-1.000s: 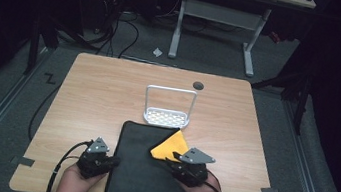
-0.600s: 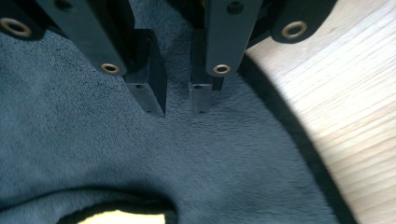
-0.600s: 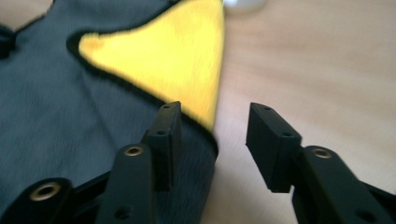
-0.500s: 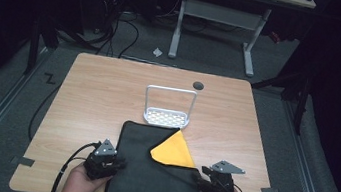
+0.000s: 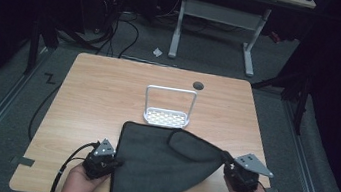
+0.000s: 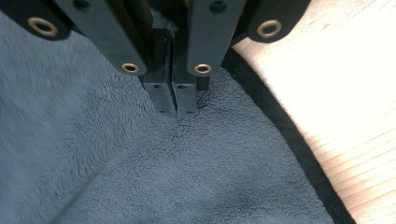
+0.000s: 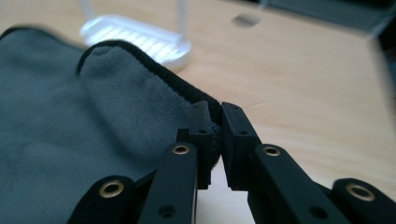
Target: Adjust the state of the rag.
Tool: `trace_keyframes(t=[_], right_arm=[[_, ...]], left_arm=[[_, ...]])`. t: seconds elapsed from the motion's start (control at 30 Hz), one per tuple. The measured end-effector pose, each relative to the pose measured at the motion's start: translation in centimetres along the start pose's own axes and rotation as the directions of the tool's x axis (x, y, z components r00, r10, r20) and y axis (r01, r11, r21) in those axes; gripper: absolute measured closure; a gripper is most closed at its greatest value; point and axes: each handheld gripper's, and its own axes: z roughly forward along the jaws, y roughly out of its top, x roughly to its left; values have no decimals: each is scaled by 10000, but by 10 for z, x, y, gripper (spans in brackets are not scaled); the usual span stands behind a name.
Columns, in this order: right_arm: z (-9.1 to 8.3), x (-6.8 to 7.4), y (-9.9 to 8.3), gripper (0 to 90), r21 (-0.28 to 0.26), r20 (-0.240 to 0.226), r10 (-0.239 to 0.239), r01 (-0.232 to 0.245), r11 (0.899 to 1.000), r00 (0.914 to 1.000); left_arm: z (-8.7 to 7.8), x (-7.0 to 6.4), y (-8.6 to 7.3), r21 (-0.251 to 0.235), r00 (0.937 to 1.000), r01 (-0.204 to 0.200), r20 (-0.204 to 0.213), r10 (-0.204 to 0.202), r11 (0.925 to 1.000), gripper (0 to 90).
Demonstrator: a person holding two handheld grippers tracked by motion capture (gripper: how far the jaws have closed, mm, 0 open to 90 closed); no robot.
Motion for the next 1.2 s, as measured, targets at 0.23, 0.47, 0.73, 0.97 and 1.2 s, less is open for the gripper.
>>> trace_keyframes(t=[0.23,0.47,0.73,0.97,1.2], right_arm=[[-2,-13,0,745,-107,380,269,-265,9996,9989],[21,-1,-9,723,610,-392,248,-224,9979,9989],[57,41,-5,595,1374,-1938,-120,392,9897,9810],[105,75,6,538,2283,-2123,-658,1149,9668,9750],[120,74,0,775,2736,-2472,-586,1277,9533,9672]], left_arm=[[-9,10,-2,181,9968,34,-798,-19,9998,880],[-22,35,-10,-372,9837,1236,-1268,-1274,9916,814],[-21,-13,-1,-120,9990,431,81,-430,9990,772],[-14,-35,-13,473,9996,-82,292,68,9988,775],[-13,-30,-14,357,9989,93,460,-109,9993,802]])
